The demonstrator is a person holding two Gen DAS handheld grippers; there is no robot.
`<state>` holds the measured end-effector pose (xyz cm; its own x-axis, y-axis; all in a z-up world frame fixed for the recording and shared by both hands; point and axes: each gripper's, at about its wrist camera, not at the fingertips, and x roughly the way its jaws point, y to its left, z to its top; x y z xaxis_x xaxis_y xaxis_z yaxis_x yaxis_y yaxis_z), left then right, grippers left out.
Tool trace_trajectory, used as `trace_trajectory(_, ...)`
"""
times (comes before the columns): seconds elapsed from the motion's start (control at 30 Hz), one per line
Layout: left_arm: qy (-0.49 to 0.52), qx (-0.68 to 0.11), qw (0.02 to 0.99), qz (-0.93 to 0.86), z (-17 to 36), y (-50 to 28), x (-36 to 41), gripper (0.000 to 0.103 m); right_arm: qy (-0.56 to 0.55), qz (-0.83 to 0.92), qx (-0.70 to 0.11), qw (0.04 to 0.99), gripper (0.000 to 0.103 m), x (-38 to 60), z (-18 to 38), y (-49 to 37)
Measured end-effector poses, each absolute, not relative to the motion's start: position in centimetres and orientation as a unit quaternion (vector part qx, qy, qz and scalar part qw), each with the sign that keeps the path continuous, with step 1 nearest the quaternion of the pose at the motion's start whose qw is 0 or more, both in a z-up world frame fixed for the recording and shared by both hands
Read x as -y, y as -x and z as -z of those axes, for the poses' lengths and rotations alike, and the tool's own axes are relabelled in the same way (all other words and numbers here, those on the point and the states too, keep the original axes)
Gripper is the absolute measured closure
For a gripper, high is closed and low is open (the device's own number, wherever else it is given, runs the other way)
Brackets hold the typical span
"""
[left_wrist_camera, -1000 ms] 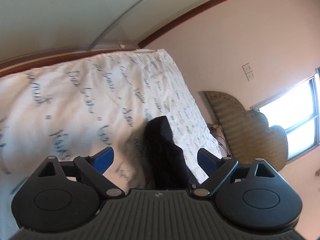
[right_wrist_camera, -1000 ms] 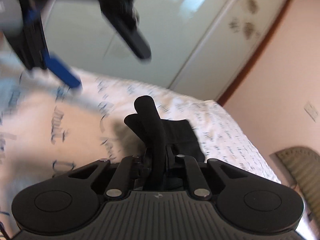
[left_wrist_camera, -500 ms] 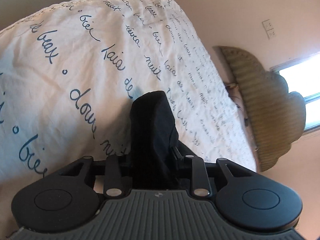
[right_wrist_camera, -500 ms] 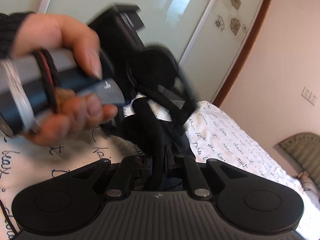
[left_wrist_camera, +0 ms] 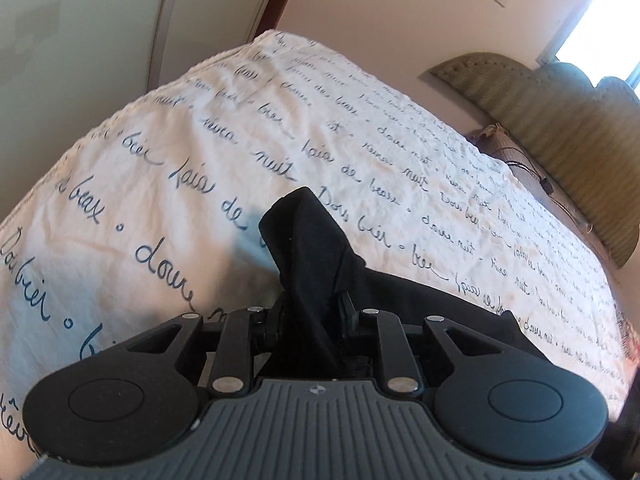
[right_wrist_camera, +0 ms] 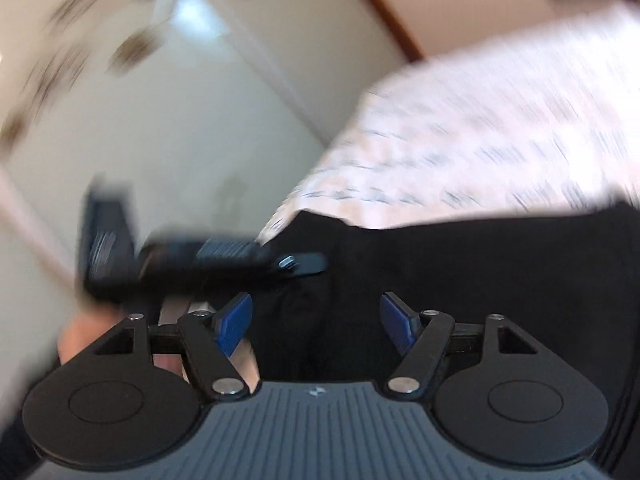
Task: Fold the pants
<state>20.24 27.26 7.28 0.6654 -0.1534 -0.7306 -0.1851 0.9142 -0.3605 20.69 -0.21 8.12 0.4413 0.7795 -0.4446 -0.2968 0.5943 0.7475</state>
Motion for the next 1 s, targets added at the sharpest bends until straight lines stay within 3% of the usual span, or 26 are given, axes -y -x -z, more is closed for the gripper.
trace_trajectory(0.5,0.134,-0.401,0.906,-0.028,-7.2,-19.7,-25.1,0.083,-0.388,-0.334,-0.509,0.692,0.031,-2.5,-4.1,-27.9)
trace_trajectory(0.7,0.101,-0.400,0.911,-0.029,-6.8,-19.6,-24.6,0.083,-0.396,-0.335,-0.505,0.690,0.032,-2.5,-3.1,-28.3)
trace_trajectory(1.0,-0.079,-0.354,0.932,-0.024,-7.5,-17.6,-19.3,0.084,-0.437,-0.340,-0.498,0.668,0.028,-1.5,-2.5,-28.5)
